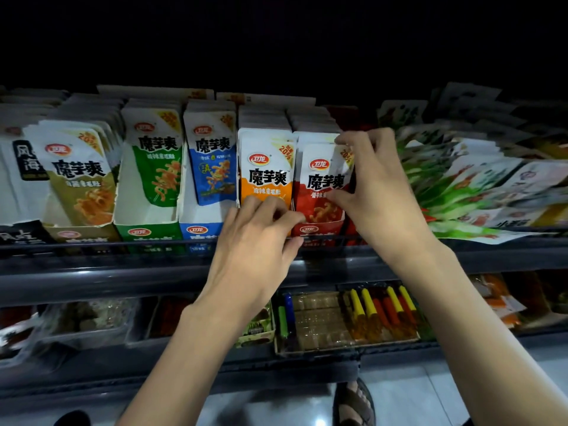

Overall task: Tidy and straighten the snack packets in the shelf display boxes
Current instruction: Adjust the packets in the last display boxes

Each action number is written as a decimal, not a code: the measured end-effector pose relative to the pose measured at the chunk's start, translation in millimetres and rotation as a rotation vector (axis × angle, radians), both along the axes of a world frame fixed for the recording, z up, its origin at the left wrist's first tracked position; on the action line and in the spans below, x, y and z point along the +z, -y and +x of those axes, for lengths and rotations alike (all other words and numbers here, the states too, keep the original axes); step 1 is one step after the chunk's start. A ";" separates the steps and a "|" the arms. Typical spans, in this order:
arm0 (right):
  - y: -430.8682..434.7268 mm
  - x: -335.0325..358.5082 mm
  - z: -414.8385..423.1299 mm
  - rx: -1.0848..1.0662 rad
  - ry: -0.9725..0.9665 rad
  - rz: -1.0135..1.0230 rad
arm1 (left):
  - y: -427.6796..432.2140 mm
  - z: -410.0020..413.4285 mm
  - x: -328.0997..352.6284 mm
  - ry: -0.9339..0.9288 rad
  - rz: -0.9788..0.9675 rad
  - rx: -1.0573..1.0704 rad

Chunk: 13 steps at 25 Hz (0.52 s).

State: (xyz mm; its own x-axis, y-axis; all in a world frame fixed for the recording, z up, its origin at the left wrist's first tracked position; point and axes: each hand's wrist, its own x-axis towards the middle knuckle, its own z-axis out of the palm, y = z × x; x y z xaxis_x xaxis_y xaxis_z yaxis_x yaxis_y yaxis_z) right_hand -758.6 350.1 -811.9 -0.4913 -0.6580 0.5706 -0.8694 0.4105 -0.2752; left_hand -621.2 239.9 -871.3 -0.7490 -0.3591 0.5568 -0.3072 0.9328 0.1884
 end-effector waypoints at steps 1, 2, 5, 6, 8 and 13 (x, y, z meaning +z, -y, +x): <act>0.6 -1.0 2.1 -0.013 -0.069 0.006 | -0.1 0.1 0.6 0.006 0.009 -0.001; 1.7 -2.5 4.2 -0.018 -0.123 0.026 | -0.2 0.2 1.1 0.015 0.019 -0.003; 2.8 -5.9 5.1 -0.003 -0.181 0.092 | -0.2 0.5 2.7 0.029 0.040 -0.011; 3.3 -6.2 3.9 -0.004 -0.182 0.091 | -0.2 0.8 3.1 0.030 0.046 -0.014; 5.2 -7.5 4.2 -0.028 -0.190 0.089 | 0.1 1.5 3.5 0.037 0.060 -0.017; 3.9 2.4 16.7 -0.106 -0.242 -0.019 | 1.9 3.6 5.7 -0.004 0.168 -0.051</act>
State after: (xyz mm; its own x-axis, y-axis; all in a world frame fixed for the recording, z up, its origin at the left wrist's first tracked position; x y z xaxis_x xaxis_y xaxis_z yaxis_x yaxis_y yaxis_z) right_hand -741.9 346.2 -809.6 -0.4046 -0.5985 0.6914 -0.8633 0.4993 -0.0730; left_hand -617.6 238.0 -865.7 -0.7664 -0.4095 0.4949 -0.2596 0.9022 0.3444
